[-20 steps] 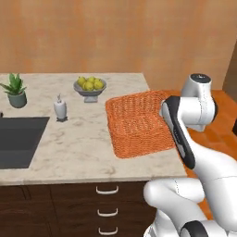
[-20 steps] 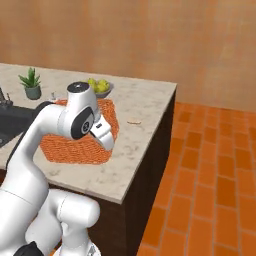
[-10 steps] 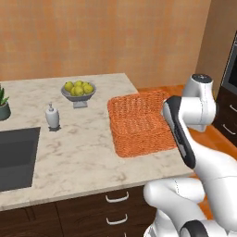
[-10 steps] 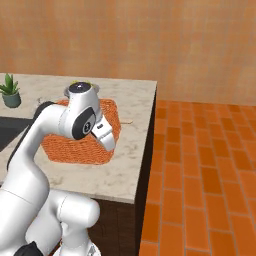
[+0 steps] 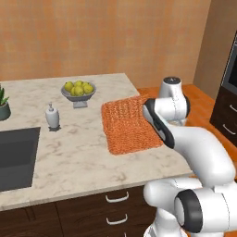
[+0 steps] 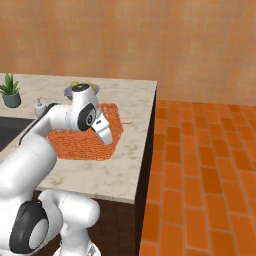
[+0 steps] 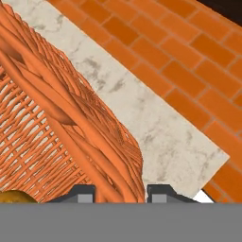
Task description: Open the cabinet, pick up the bread from the cabinet and place it in the basket. Then move the basket to the dining counter.
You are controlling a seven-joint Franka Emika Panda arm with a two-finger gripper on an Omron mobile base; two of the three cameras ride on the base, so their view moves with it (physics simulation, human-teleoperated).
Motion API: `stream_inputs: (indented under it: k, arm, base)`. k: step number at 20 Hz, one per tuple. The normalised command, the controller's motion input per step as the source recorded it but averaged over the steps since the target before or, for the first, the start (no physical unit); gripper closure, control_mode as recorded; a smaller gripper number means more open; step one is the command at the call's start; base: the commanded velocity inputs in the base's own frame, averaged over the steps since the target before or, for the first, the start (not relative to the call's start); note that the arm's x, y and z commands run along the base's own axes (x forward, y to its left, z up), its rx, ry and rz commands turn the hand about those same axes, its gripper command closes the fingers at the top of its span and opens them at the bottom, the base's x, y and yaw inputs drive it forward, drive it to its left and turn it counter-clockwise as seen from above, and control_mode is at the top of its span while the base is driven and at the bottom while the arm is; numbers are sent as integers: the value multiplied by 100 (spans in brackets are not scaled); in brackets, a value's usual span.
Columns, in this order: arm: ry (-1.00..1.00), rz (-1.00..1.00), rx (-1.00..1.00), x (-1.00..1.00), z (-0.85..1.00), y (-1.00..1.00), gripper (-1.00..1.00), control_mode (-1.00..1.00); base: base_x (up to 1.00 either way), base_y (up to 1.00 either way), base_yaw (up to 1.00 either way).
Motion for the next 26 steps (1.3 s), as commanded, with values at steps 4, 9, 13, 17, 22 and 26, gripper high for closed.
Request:
stream_inputs:
  k: [4, 9, 13, 17, 22, 26]
  arm:
    - [29, 16, 15, 36, -59, 0, 100, -100]
    - [4, 1, 5, 3, -43, 0, 100, -100]
    - [0, 0, 5, 1, -40, 0, 100, -100]
    - [0, 0, 6, 0, -46, 0, 100, -100]
    - [-1, 0, 1, 0, -35, 3, 100, -100]
    - [0, 0, 0, 0, -3, 18, -100, -100]
  base:
    - [0, 0, 0]
    - [0, 0, 0]
    - [0, 0, 0]
    - [0, 0, 0]
    - [0, 0, 0]
    - [0, 0, 0]
